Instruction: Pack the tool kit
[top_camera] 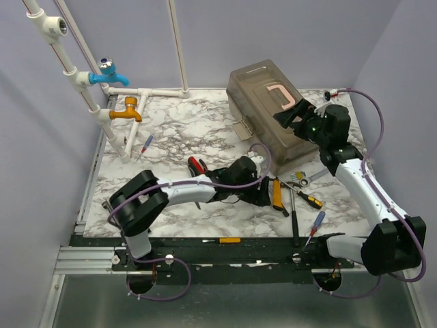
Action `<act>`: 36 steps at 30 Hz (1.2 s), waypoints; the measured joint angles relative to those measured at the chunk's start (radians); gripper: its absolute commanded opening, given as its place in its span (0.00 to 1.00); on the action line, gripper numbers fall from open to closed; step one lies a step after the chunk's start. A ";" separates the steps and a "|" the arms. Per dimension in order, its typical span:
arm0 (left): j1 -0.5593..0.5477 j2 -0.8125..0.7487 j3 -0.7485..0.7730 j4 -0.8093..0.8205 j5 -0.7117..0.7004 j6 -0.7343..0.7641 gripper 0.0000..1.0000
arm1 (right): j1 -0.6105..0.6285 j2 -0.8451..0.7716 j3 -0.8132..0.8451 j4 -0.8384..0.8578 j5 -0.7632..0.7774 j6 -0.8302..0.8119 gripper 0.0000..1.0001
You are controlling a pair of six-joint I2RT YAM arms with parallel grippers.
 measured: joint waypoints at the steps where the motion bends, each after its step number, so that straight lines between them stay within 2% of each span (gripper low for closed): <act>1: 0.014 -0.042 -0.016 -0.014 0.000 0.004 0.66 | -0.001 0.007 0.027 -0.042 0.021 -0.012 0.96; 4: 0.052 -0.130 -0.031 -0.050 -0.006 0.016 0.68 | 0.000 0.040 0.107 -0.154 0.106 -0.056 0.99; 9: 0.135 -0.243 -0.054 -0.065 -0.004 0.033 0.71 | -0.026 0.149 0.275 -0.309 0.334 -0.149 0.99; 15: 0.308 -0.268 -0.065 -0.056 0.023 0.047 0.87 | -0.095 0.263 0.378 -0.333 0.362 -0.199 0.99; 21: 0.441 -0.214 -0.050 0.030 0.057 0.020 0.88 | -0.130 0.335 0.385 -0.314 0.301 -0.254 0.97; 26: 0.519 -0.107 0.009 0.110 0.136 -0.035 0.88 | -0.146 0.316 0.315 -0.233 0.123 -0.263 0.95; 30: 0.545 -0.060 0.076 0.117 0.159 -0.041 0.89 | -0.130 0.328 0.271 -0.164 -0.004 -0.210 0.94; 36: 0.546 -0.040 0.154 0.130 0.185 -0.030 0.91 | -0.065 0.350 0.270 -0.128 -0.035 -0.174 0.94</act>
